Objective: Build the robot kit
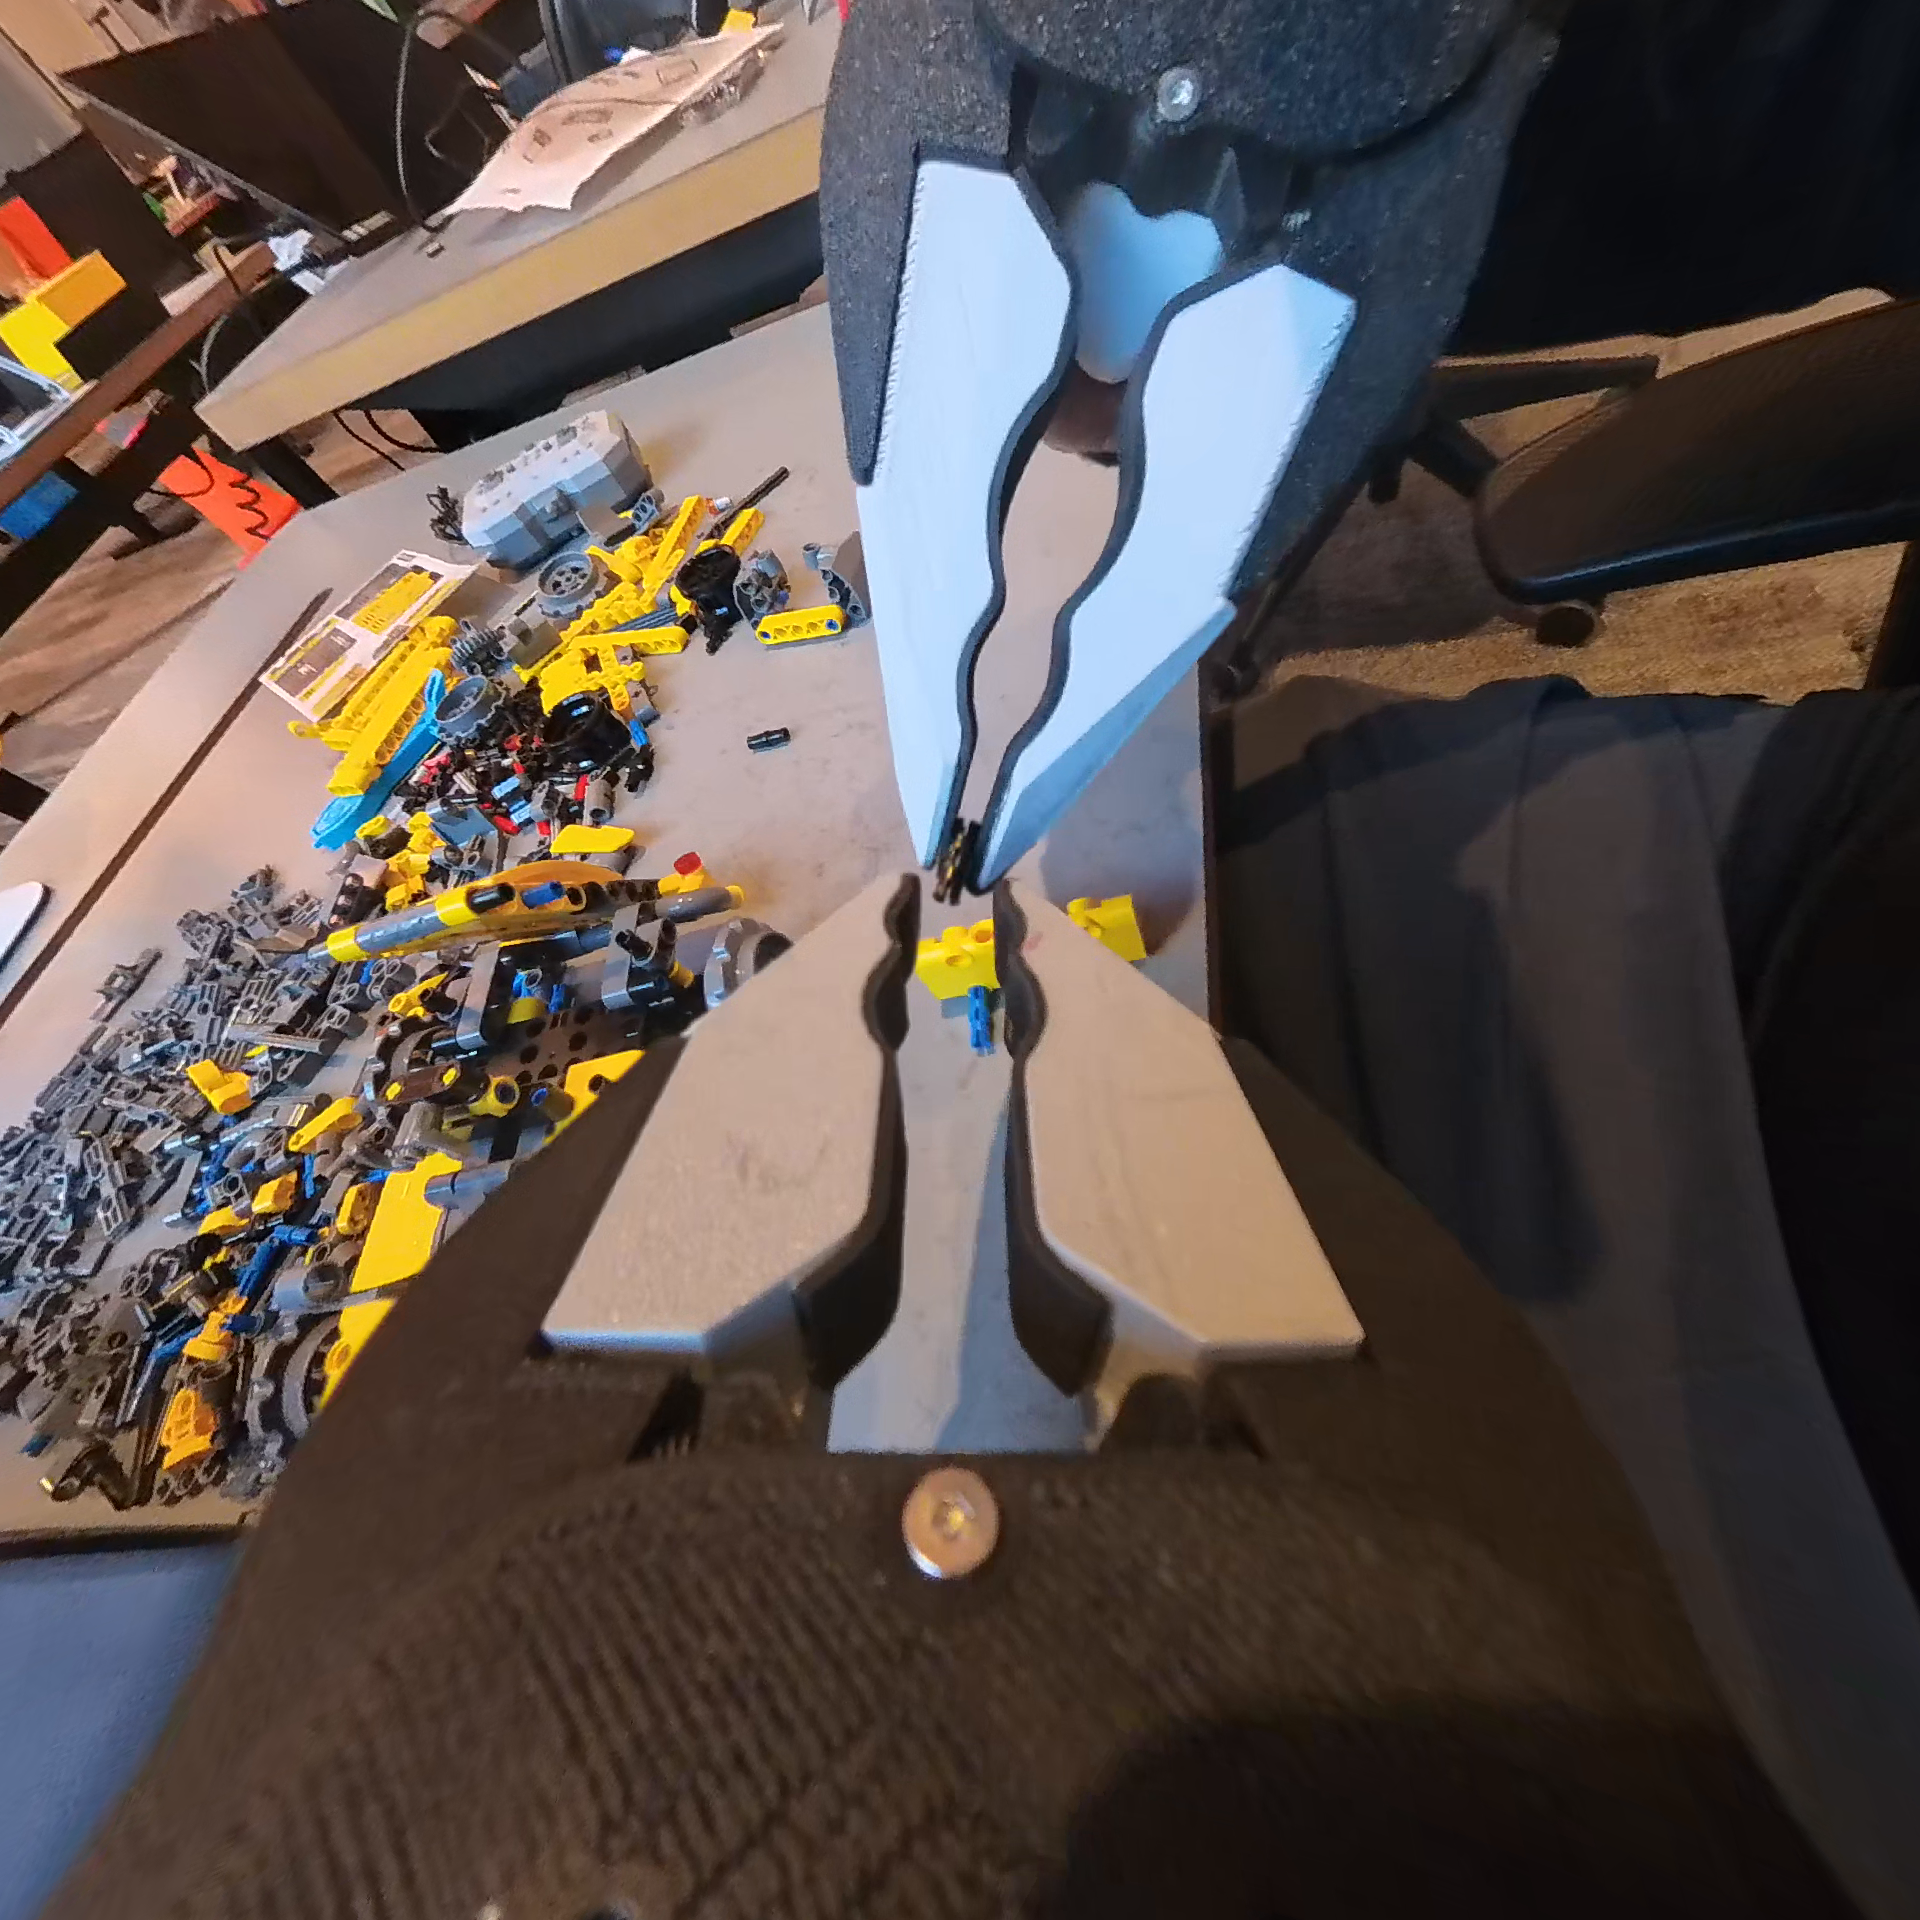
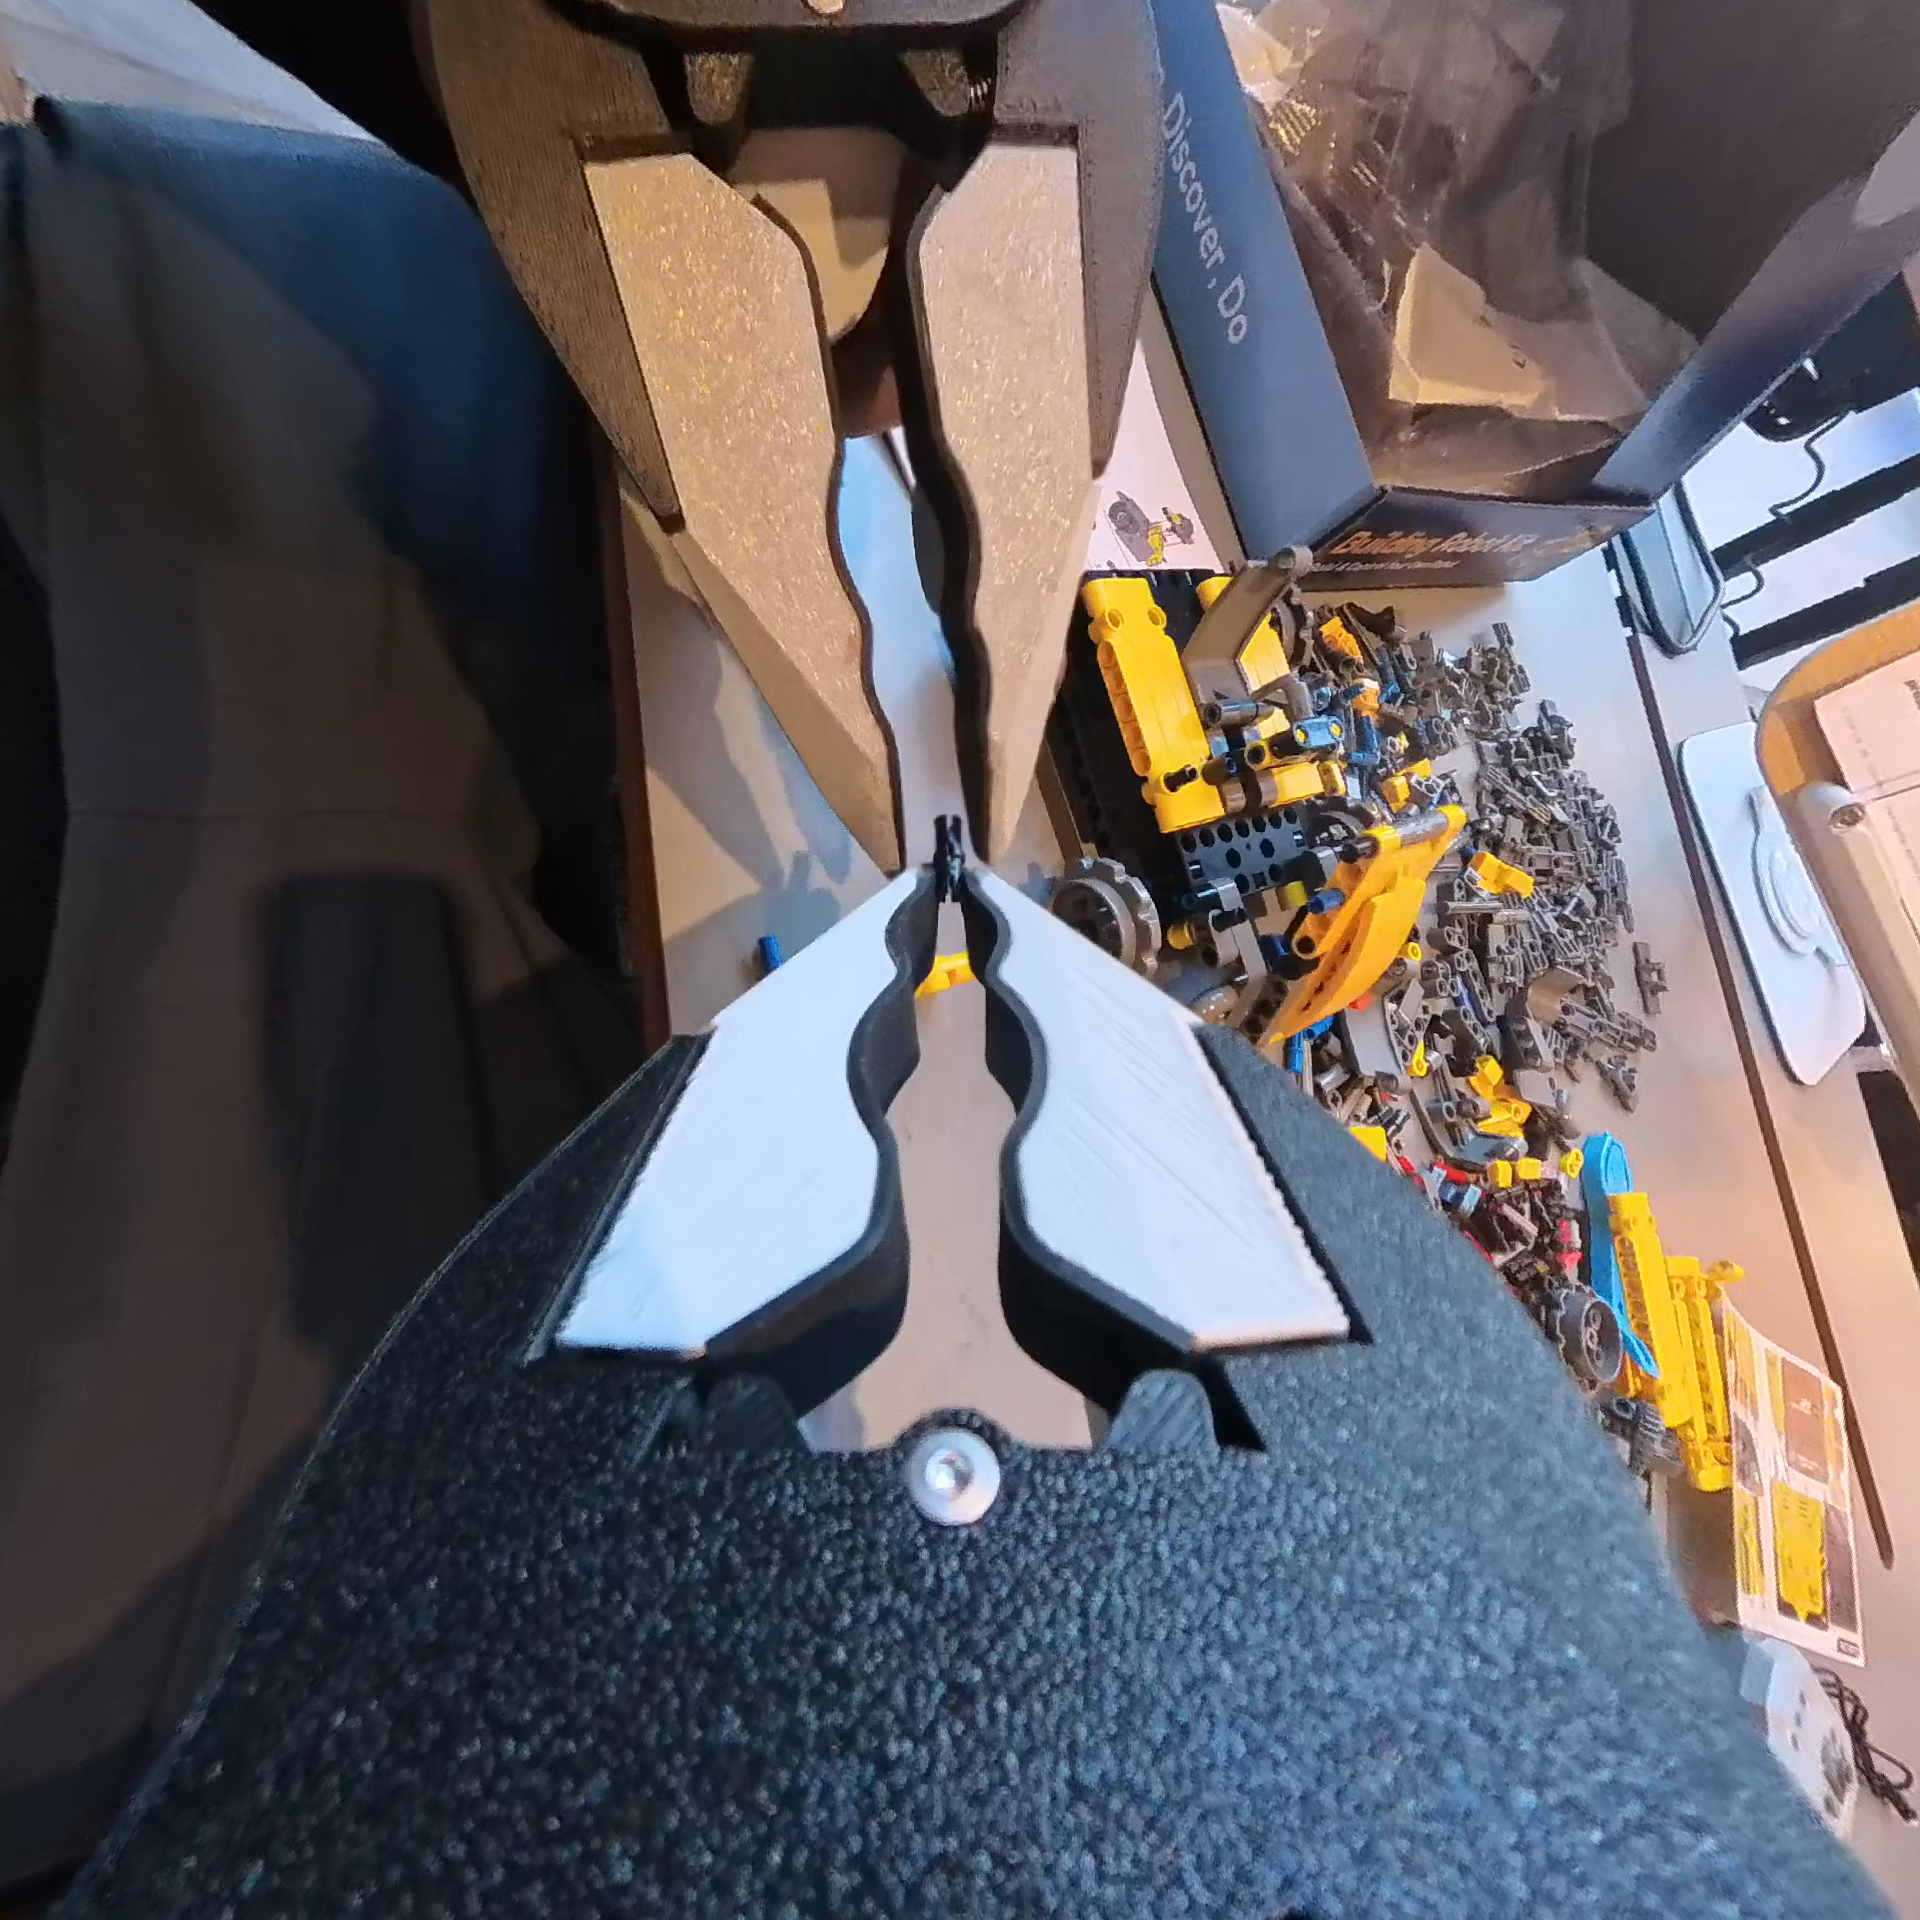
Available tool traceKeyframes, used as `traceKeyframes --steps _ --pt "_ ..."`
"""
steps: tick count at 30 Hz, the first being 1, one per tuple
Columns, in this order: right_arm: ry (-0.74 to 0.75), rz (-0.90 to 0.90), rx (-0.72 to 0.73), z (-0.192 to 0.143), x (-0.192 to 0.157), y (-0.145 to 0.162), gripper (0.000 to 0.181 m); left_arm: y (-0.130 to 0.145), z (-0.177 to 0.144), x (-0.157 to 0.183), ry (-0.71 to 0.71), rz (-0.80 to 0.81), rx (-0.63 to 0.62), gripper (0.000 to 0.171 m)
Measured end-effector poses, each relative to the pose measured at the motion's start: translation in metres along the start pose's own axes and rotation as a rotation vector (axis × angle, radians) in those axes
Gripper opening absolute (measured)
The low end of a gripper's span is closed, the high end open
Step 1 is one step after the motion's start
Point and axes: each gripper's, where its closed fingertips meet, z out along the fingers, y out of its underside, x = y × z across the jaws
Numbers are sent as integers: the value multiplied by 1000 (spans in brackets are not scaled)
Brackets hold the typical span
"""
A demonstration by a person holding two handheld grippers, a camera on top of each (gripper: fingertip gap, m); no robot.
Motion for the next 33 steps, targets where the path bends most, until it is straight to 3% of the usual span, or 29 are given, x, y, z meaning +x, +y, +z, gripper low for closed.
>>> traceKeyframes --steps 8,22,33 --pt "25 23 26 -2 2 -2 6 -1 0 1 -29 57 -8 6" --pt "-155 405 194 -8 2 1 3 -9 -1 -2 -152 237 -1 2" --pt "-135 407 72 9 3 16 1 10 8 -7 -68 49 -45 2"
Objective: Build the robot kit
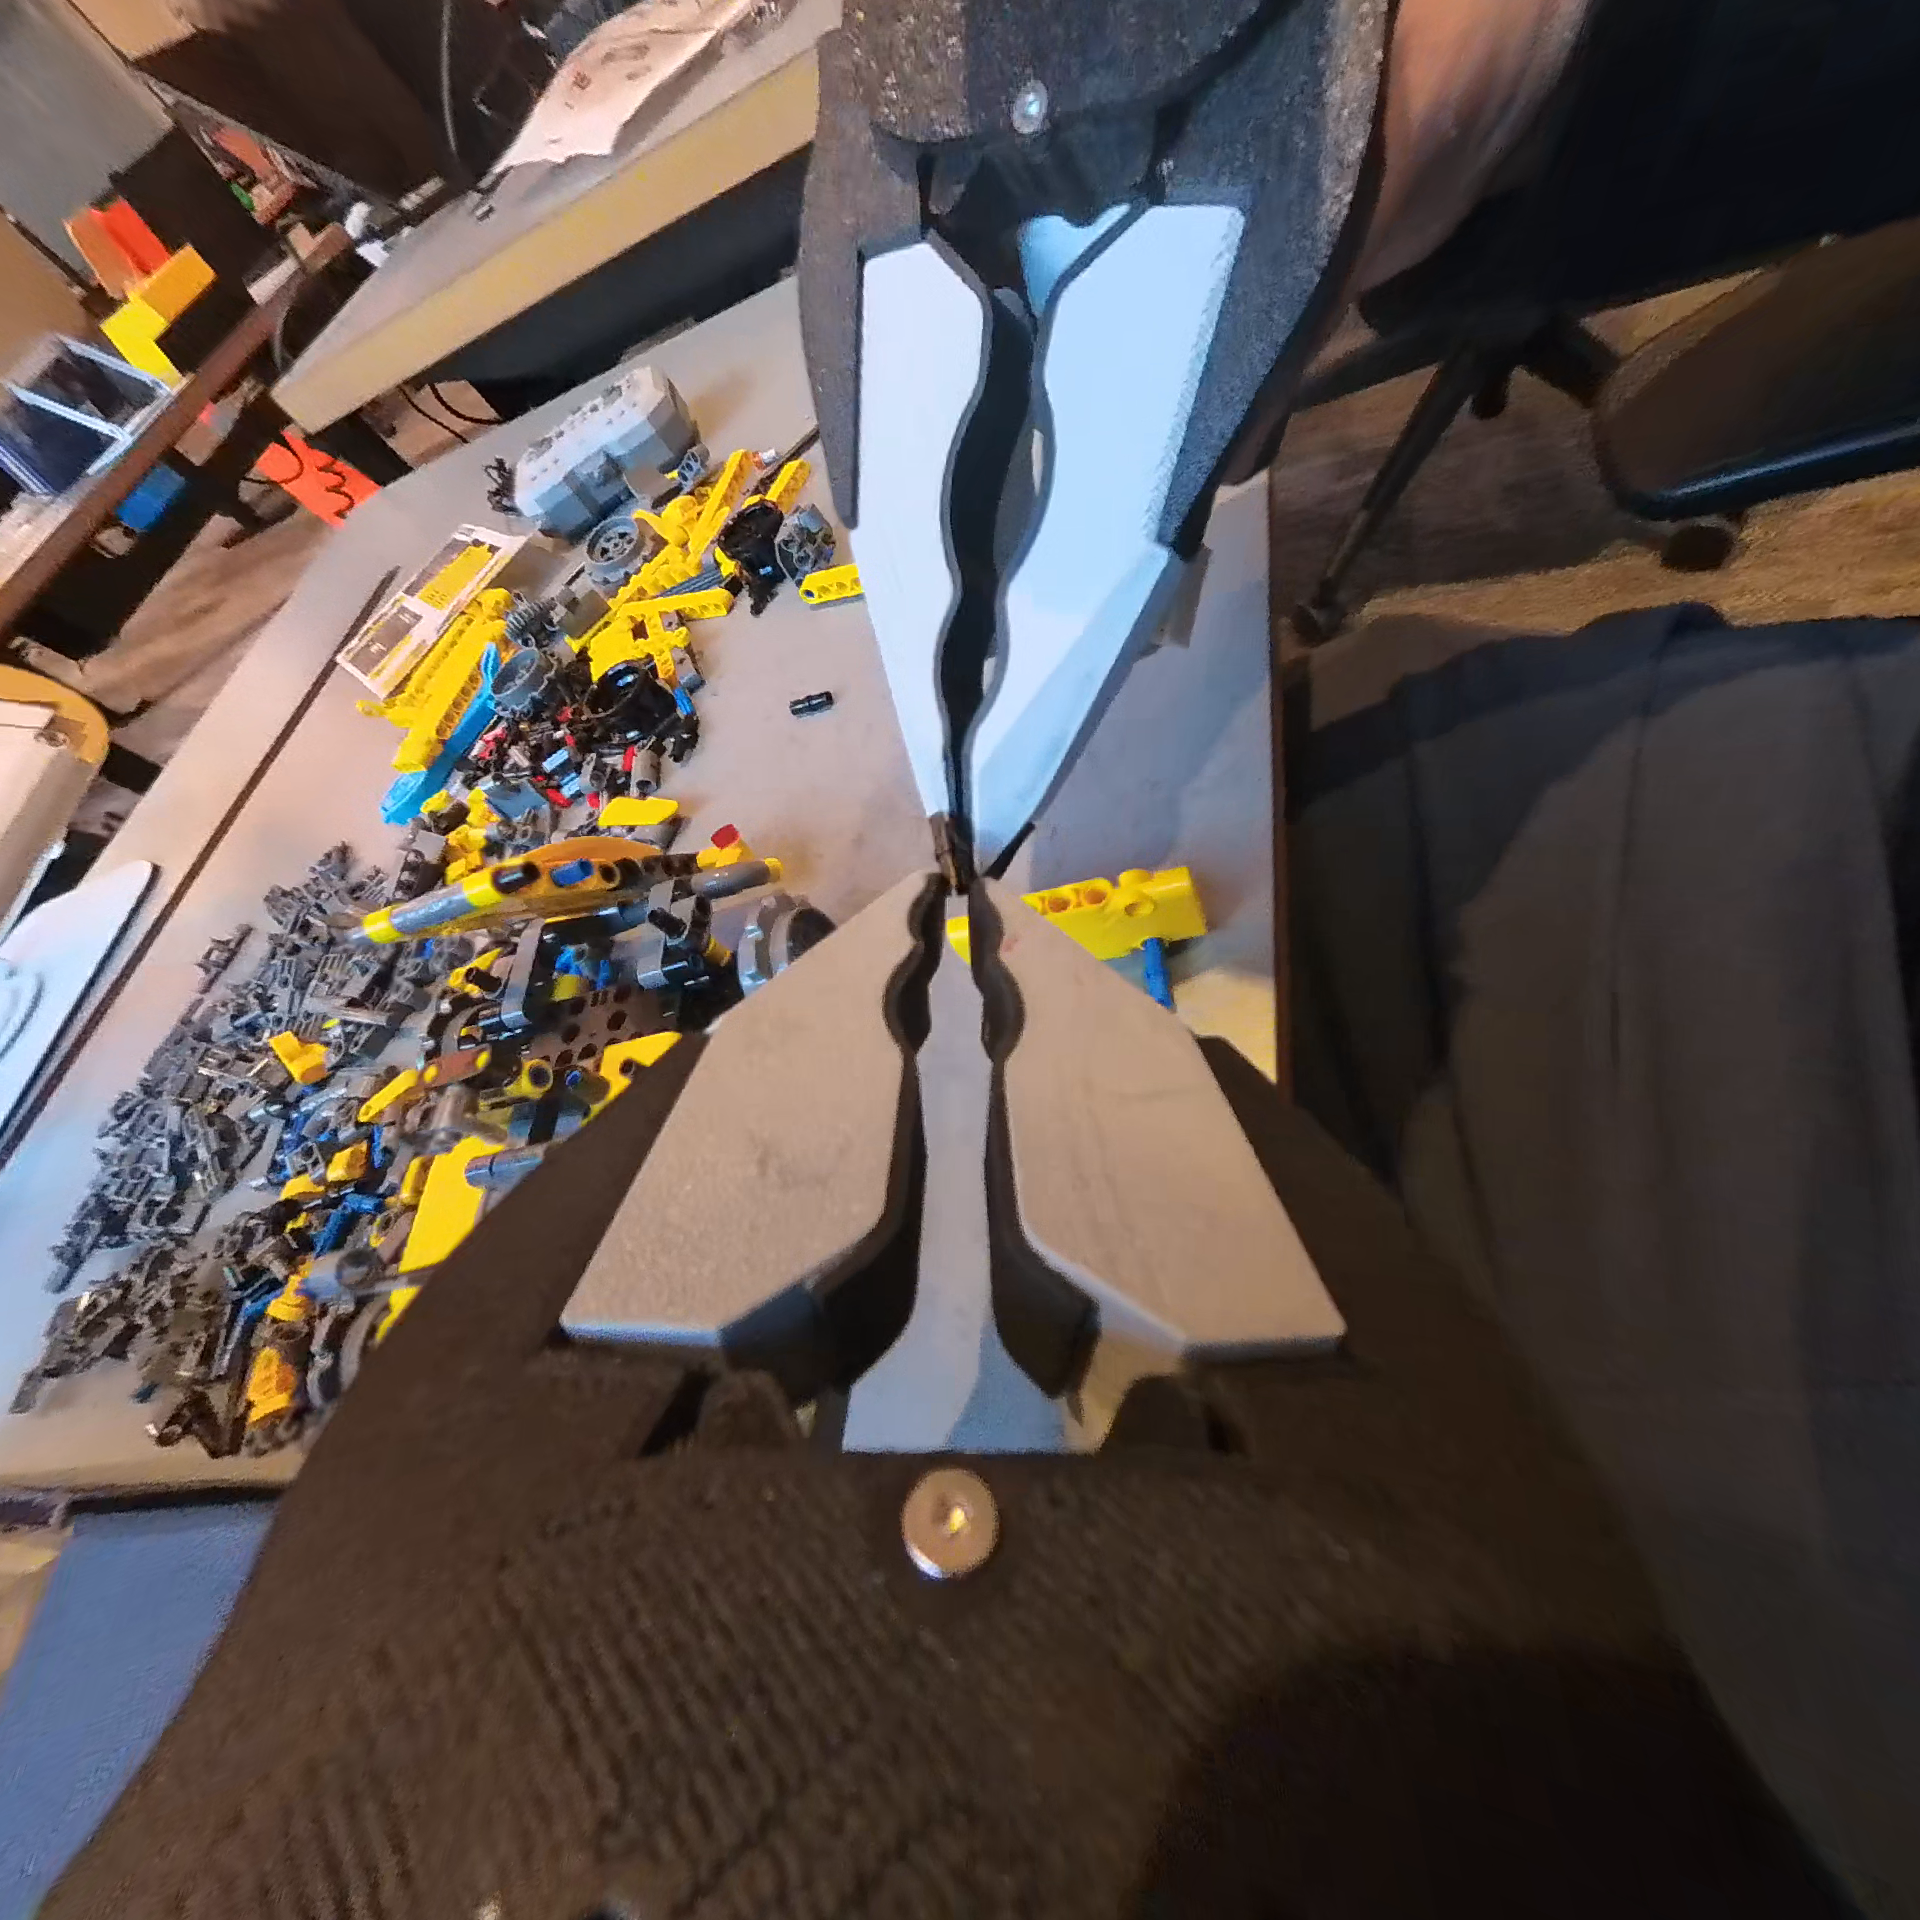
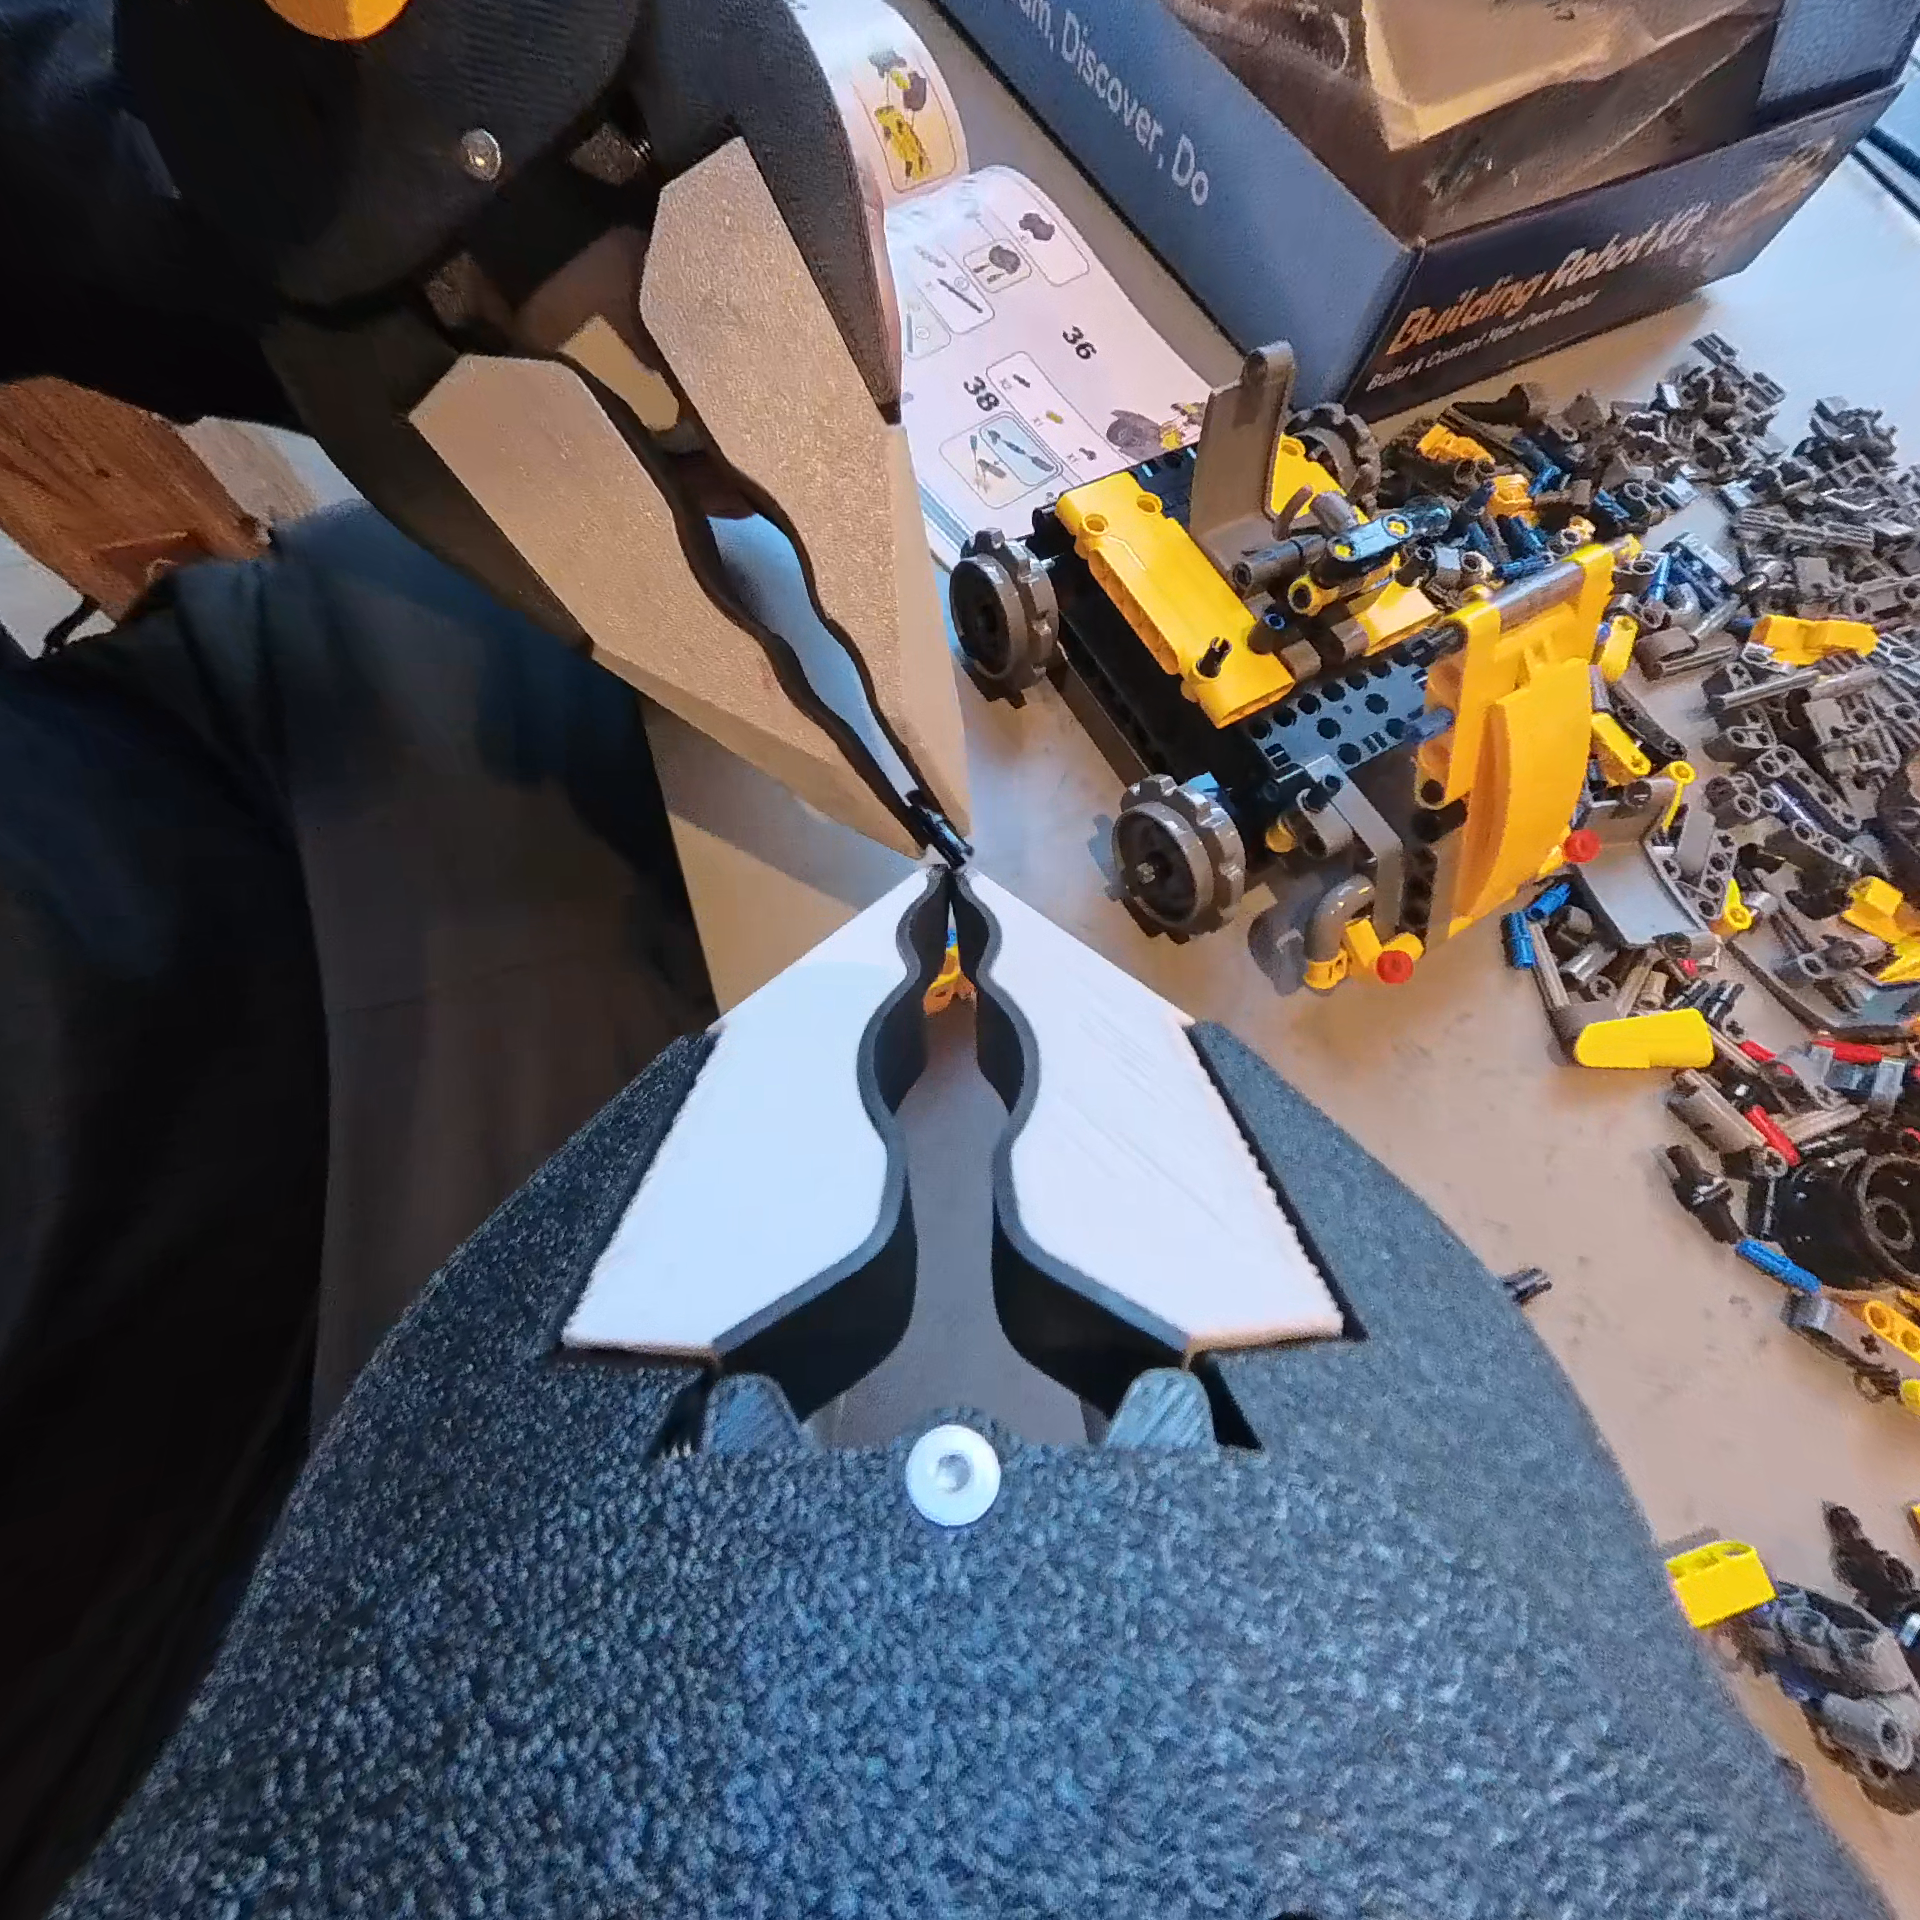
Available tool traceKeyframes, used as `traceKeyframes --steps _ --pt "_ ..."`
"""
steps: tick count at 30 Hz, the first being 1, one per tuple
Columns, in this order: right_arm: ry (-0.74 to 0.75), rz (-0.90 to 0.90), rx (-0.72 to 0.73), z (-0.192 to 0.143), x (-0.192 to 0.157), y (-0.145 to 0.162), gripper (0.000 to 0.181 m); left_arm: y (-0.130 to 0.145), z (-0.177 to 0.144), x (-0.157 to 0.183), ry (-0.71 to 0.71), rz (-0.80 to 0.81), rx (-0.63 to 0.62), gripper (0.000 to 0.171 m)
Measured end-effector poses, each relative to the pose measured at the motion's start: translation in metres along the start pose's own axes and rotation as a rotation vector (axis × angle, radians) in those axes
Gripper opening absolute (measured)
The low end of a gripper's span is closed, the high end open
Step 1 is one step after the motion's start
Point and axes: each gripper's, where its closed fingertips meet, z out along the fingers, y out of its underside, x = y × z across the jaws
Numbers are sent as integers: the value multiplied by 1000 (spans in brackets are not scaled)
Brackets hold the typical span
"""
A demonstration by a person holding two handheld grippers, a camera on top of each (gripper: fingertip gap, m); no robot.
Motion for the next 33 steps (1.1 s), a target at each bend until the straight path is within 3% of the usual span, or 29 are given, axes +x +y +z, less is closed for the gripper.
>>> traceKeyframes --steps 10,18,27,33 --pt "9 58 -13 0 11 1 3 2 -3 -8 -7 -43 15 3" --pt "-189 313 159 -16 5 -19 15 -4 -9 -12 -61 55 36 2" --pt "-247 328 184 -12 -4 -27 16 -11 -11 -9 -114 183 34 2" --pt "-234 315 179 -13 -4 -26 6 -10 -9 -7 -117 192 31 2"
